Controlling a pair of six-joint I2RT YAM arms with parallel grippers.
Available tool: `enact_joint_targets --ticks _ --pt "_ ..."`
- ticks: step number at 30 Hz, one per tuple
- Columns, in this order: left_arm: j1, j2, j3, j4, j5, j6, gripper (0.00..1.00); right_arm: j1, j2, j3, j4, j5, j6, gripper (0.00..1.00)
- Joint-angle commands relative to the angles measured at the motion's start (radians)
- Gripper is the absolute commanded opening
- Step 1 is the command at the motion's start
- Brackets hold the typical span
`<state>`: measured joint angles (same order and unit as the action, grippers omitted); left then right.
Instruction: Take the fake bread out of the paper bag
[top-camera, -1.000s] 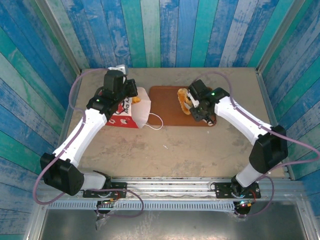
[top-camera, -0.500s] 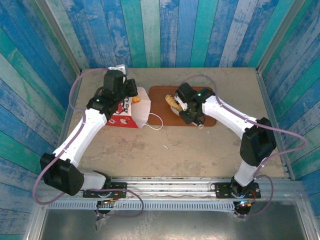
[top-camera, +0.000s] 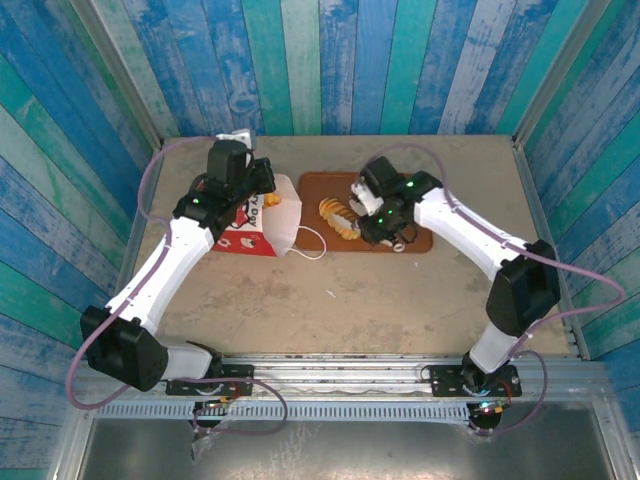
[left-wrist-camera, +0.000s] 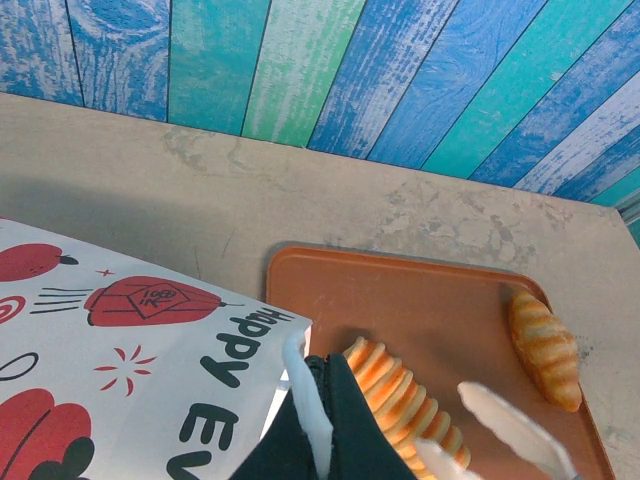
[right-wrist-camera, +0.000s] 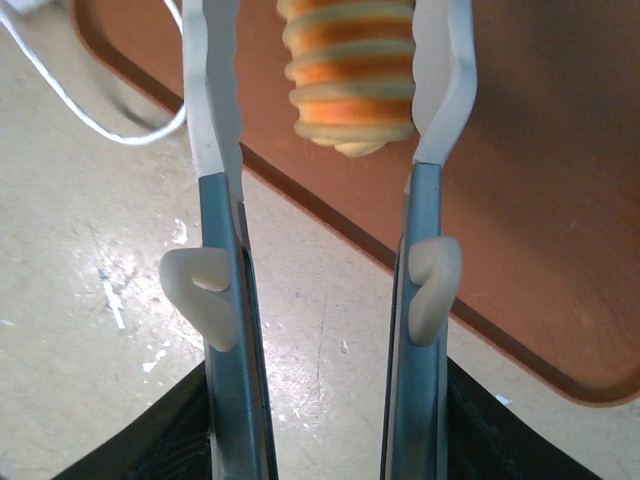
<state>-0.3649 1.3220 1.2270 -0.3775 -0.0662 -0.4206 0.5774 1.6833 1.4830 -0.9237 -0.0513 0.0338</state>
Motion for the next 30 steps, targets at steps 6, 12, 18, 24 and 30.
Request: enact_joint_targets --ticks 6,12,18,24,30 --pt "-0.003 -0.061 -0.014 0.032 0.003 -0.014 0.00 -0.150 0.009 0.067 -0.075 -0.212 -0.113 0.55" --pt "-0.003 -0.054 -0.004 0.023 0.009 -0.010 0.00 -0.154 0.088 0.146 -0.138 -0.219 -0.133 0.54" --pt "-0.003 -0.048 -0.002 0.025 0.011 -0.009 0.00 -0.137 0.153 0.207 -0.183 -0.180 -0.142 0.57" --pt "-0.003 -0.040 0.007 0.017 0.014 -0.006 0.00 -0.104 0.198 0.252 -0.206 -0.102 -0.150 0.60" --pt "-0.003 -0.039 0.008 0.017 0.014 -0.006 0.00 -0.068 0.252 0.290 -0.221 -0.065 -0.158 0.61"
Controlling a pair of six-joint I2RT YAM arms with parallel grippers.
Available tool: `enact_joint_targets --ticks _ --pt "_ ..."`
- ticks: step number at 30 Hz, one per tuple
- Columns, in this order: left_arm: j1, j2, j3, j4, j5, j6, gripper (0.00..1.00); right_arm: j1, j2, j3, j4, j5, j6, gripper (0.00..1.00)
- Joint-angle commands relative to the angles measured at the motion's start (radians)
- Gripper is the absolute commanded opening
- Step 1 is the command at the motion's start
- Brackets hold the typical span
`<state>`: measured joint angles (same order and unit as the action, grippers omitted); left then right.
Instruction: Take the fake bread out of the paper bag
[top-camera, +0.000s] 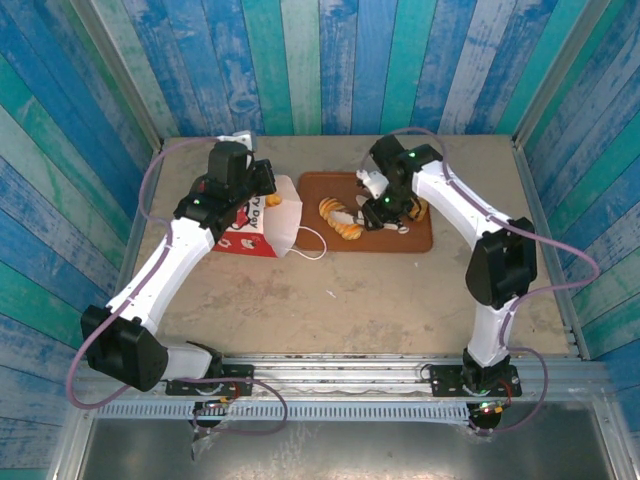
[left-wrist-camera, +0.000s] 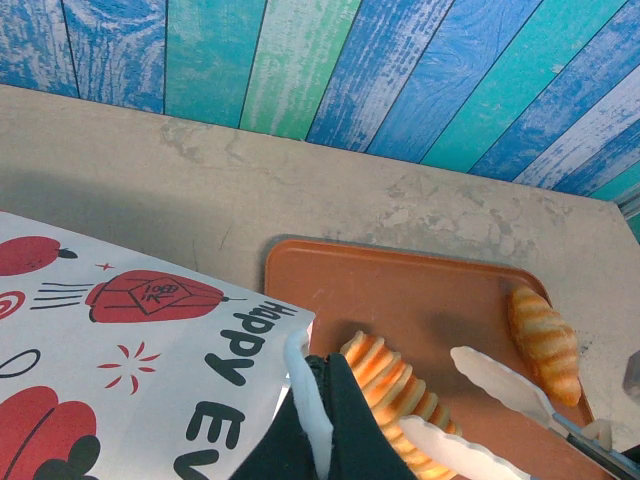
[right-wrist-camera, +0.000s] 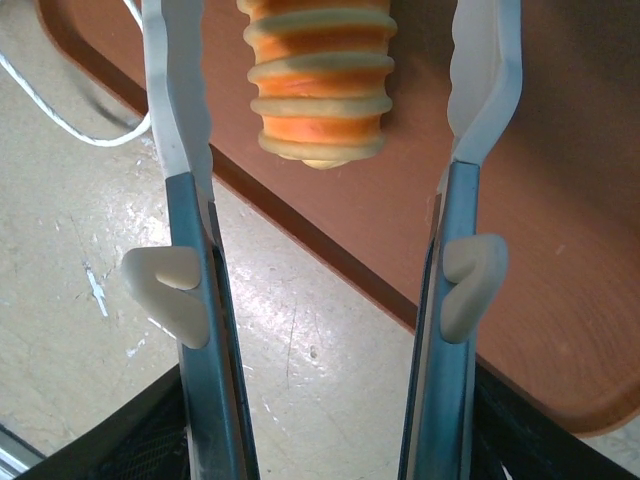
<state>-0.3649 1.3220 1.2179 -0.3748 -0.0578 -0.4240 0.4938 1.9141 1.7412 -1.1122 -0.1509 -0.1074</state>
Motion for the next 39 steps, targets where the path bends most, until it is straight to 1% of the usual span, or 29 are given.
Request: enact_joint_targets --ticks 1,5,10,15,22,28,32,39 --pt "-0.003 -0.038 0.018 0.014 0.006 -0.004 0.00 0.020 0.031 0.038 -0.034 0.041 -0.017 0.61" --pt "-0.003 -0.041 0.016 0.011 0.007 -0.004 0.00 0.037 0.059 0.057 -0.035 0.042 -0.018 0.61" --pt "-0.003 -0.046 0.009 0.015 0.006 -0.009 0.00 0.047 0.087 0.066 -0.036 0.047 -0.007 0.57" --pt "-0.004 -0.053 -0.001 0.023 0.008 -0.012 0.00 0.038 0.079 0.046 -0.002 0.084 0.057 0.48" --pt "-0.003 -0.059 -0.021 0.038 0.013 -0.007 0.00 -0.016 0.006 -0.054 0.091 0.111 0.237 0.48" --pt "-0.003 -0.042 -0.016 0.049 0.027 -0.012 0.00 -0.029 -0.013 -0.100 0.118 0.155 0.363 0.49" --pt "-0.003 -0.036 -0.013 0.050 0.036 -0.016 0.00 -0.036 -0.028 -0.103 0.129 0.172 0.406 0.49" --pt "-0.003 -0.043 -0.017 0.047 0.028 -0.016 0.00 -0.080 -0.046 -0.113 0.144 0.188 0.460 0.50"
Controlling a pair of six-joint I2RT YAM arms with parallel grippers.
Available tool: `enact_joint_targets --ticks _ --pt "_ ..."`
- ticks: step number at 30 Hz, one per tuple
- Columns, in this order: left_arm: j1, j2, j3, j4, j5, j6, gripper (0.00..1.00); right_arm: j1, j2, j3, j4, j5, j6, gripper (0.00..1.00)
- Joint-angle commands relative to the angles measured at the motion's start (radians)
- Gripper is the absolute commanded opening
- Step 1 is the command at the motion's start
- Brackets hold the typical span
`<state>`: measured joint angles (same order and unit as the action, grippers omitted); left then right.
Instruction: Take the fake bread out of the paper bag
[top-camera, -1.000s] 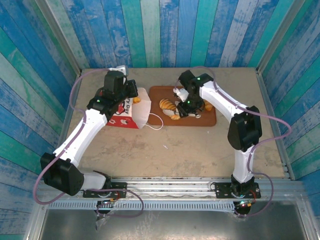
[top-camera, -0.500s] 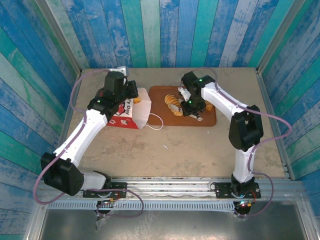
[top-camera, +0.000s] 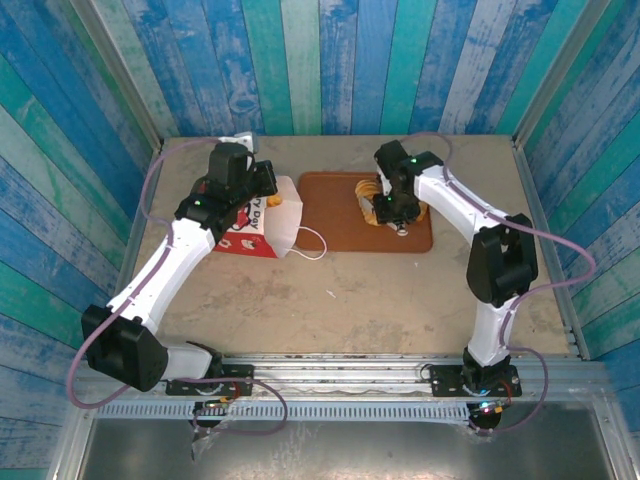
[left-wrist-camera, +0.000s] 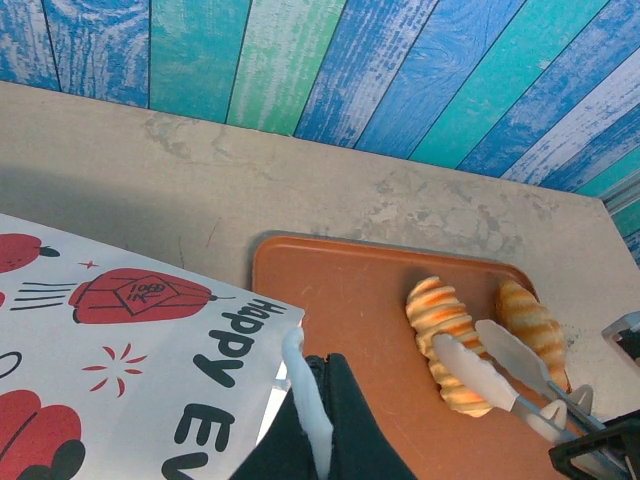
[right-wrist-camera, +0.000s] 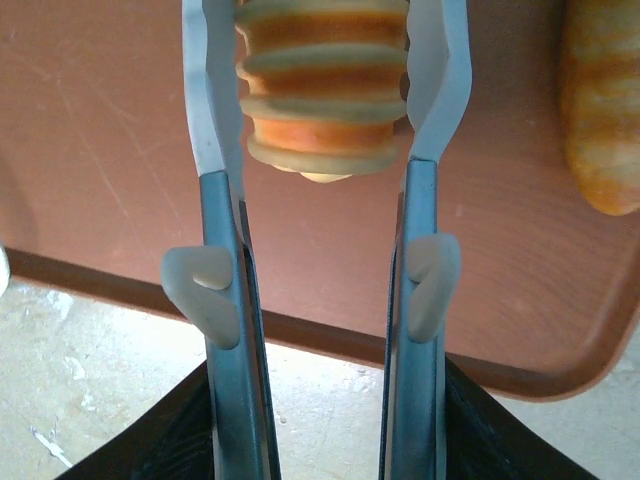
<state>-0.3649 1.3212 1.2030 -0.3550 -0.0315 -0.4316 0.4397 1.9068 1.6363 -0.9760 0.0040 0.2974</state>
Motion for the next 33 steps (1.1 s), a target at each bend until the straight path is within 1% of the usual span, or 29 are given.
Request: enact_joint_targets --ticks 1,21,33 --pt "-0.003 -0.042 -0.003 0.028 0.002 -0.010 0.00 -0.030 -0.039 -0.009 0.008 0.034 0.062 0.50" --pt "-0.003 -0.035 0.004 0.033 0.017 -0.021 0.00 -0.044 -0.026 -0.007 0.017 0.083 0.136 0.49" --pt "-0.003 -0.028 0.006 0.034 0.022 -0.026 0.00 -0.045 -0.032 -0.007 -0.011 0.095 0.059 0.47"
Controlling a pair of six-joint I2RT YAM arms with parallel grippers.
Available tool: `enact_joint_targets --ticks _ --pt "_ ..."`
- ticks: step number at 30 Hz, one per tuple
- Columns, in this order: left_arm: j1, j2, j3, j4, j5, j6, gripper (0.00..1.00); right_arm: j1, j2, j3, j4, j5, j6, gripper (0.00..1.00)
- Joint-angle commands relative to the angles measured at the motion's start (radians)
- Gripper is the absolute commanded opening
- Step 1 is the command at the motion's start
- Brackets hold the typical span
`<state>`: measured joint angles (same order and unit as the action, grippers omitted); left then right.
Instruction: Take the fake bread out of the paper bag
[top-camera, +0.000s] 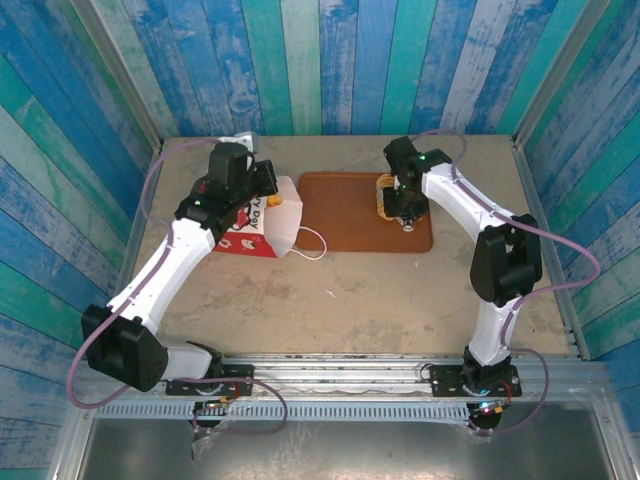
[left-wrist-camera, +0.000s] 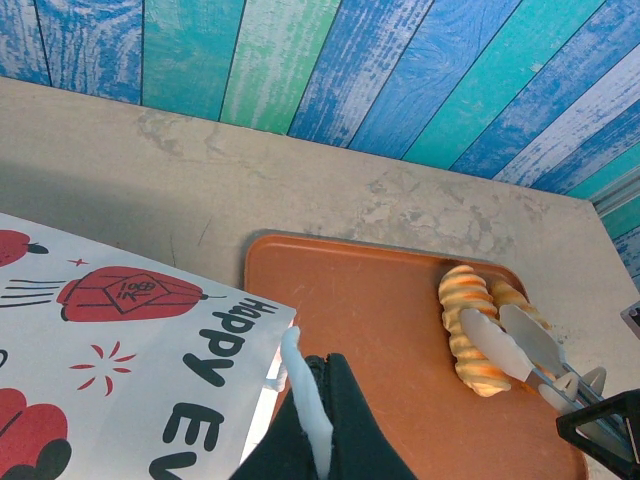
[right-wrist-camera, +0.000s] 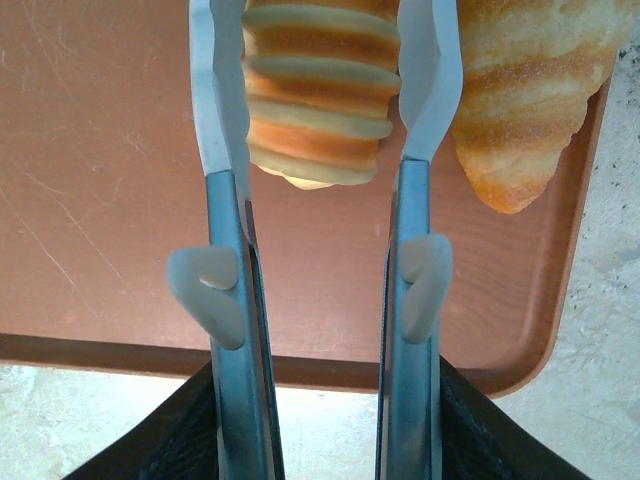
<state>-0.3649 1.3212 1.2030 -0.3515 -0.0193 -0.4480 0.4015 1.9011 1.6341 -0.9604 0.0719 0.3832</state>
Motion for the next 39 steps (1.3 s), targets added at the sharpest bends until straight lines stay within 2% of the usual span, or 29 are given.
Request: enact_joint_targets --ticks 1,11,23,39 --pt "-0.003 -0.029 0.006 0.030 0.010 -0.011 0.00 -0.007 -0.026 -0.005 -0.029 0.031 -0.035 0.47" --pt "-0.003 -0.022 0.012 0.032 0.013 -0.012 0.00 -0.009 -0.009 0.015 -0.059 0.064 -0.089 0.48" --pt "-0.003 -0.019 0.023 0.026 0.019 -0.015 0.00 -0.012 0.015 0.032 -0.041 0.062 -0.008 0.49" --pt "-0.003 -0.023 0.013 0.028 0.021 -0.017 0.00 -0.015 0.007 0.032 -0.009 0.041 -0.004 0.49"
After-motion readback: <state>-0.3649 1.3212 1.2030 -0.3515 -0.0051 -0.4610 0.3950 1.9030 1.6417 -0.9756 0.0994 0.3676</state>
